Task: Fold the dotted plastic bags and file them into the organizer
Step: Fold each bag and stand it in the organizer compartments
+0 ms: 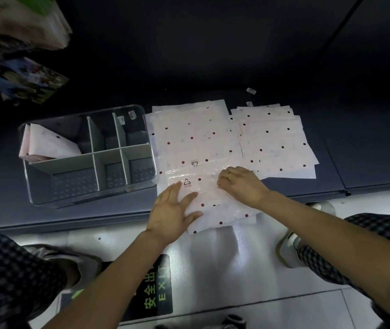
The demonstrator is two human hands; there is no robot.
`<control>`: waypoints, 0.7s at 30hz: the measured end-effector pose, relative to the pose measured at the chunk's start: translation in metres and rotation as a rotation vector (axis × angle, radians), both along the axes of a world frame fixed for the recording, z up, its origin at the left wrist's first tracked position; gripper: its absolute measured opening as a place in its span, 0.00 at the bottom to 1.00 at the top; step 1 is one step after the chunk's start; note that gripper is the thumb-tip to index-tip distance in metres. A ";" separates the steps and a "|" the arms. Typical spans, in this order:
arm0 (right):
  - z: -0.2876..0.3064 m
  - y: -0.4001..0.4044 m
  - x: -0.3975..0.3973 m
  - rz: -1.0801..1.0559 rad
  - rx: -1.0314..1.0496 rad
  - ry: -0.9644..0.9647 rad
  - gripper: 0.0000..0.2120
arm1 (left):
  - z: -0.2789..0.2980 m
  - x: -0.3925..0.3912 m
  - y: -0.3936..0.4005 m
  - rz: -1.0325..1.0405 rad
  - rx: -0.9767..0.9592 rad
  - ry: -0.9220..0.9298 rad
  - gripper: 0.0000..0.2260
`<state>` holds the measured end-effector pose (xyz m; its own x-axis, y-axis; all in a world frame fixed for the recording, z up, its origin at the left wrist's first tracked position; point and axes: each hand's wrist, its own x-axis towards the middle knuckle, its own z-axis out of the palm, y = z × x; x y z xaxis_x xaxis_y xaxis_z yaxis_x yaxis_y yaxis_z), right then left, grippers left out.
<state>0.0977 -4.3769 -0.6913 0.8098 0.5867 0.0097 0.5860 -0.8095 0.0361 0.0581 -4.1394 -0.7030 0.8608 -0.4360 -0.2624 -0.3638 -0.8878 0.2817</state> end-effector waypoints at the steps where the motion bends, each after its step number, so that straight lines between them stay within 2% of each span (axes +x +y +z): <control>1: 0.001 -0.001 0.001 0.009 0.021 0.012 0.10 | 0.003 0.002 0.000 0.013 -0.029 -0.008 0.29; 4: 0.008 -0.004 0.000 -0.022 0.081 0.203 0.05 | 0.011 0.008 0.005 0.036 -0.175 -0.048 0.29; 6: 0.016 -0.008 -0.004 -0.092 0.111 0.392 0.05 | 0.013 0.009 0.011 0.029 -0.253 -0.047 0.28; 9: 0.032 -0.013 -0.014 -0.120 0.109 0.652 0.06 | 0.013 0.006 0.018 0.074 -0.333 -0.006 0.19; 12: 0.044 -0.015 -0.018 -0.154 0.178 0.811 0.04 | 0.012 0.002 0.020 0.173 -0.414 0.064 0.08; 14: 0.049 -0.014 -0.016 -0.197 0.246 0.868 0.03 | 0.011 0.001 0.018 0.236 -0.451 0.113 0.06; 16: 0.052 -0.011 -0.010 -0.223 0.213 0.821 0.08 | 0.011 0.003 0.016 0.319 -0.485 0.147 0.05; 19: 0.046 -0.001 0.003 -0.204 0.130 0.487 0.10 | 0.011 0.008 0.013 0.410 -0.517 0.206 0.13; 21: 0.036 0.005 0.012 -0.180 0.088 0.343 0.12 | 0.012 0.013 0.011 0.462 -0.531 0.240 0.11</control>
<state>0.1102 -4.3722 -0.6549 0.8648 0.4437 -0.2350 0.4001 -0.8918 -0.2114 0.0712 -4.1286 -0.6914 0.9327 -0.1638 -0.3214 0.1398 -0.6572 0.7406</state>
